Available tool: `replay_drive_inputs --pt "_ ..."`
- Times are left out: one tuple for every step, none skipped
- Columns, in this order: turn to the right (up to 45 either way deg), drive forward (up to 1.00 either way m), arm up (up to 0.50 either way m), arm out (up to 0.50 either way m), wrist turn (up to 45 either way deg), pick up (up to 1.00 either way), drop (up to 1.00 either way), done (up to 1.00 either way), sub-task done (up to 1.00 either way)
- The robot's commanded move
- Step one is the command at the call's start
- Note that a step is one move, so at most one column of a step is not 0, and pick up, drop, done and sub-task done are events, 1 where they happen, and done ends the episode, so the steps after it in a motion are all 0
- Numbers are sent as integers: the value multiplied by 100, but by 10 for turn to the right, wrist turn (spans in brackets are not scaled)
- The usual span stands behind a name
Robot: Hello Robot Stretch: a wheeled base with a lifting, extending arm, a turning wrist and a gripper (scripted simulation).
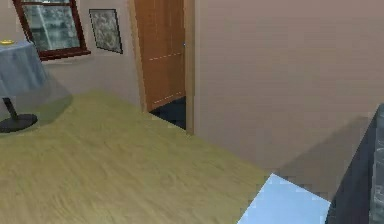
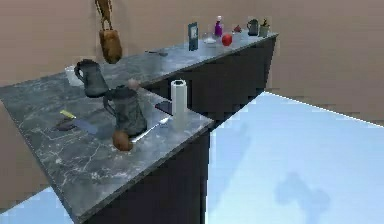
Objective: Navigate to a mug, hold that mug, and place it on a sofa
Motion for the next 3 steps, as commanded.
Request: replay_drive_inputs --pt "60 0 0 0 0 0 0 0 0" --pt "0 40 0 0 0 0 0 0 0" --pt "360 0 0 0 0 0 0 0 0"
